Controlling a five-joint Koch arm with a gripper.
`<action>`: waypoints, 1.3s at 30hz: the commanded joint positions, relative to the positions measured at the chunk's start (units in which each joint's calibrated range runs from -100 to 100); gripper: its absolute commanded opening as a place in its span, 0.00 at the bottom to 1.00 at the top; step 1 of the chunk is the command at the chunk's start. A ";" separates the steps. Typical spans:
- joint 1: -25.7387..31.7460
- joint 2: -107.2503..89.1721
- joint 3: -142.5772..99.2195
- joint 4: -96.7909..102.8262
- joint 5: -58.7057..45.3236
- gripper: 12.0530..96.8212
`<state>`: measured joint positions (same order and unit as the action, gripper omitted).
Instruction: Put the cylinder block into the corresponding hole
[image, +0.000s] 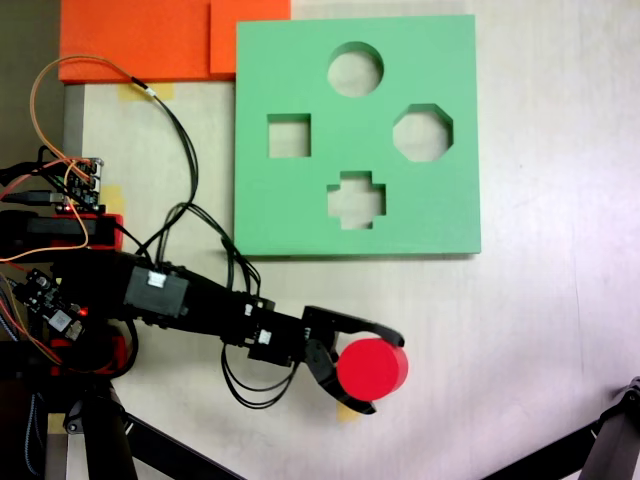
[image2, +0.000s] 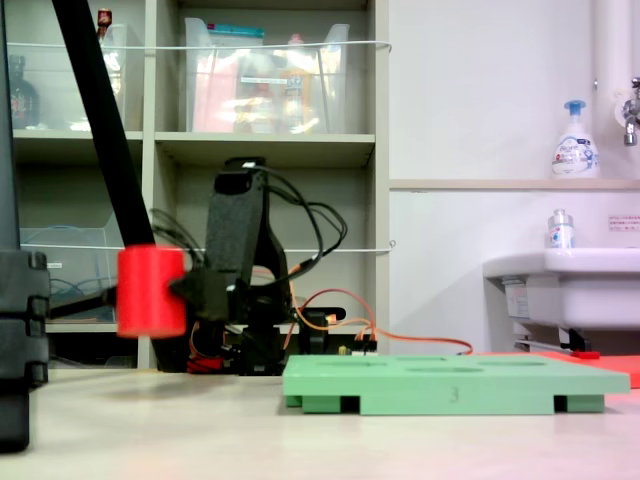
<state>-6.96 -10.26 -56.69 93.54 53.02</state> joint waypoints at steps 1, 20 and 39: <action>2.34 -13.76 1.55 -2.40 0.05 0.27; 29.21 -14.88 25.38 -36.58 -5.03 0.28; 26.67 -54.40 -6.92 -36.97 -5.18 0.28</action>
<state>19.51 -67.85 -69.92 55.46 48.38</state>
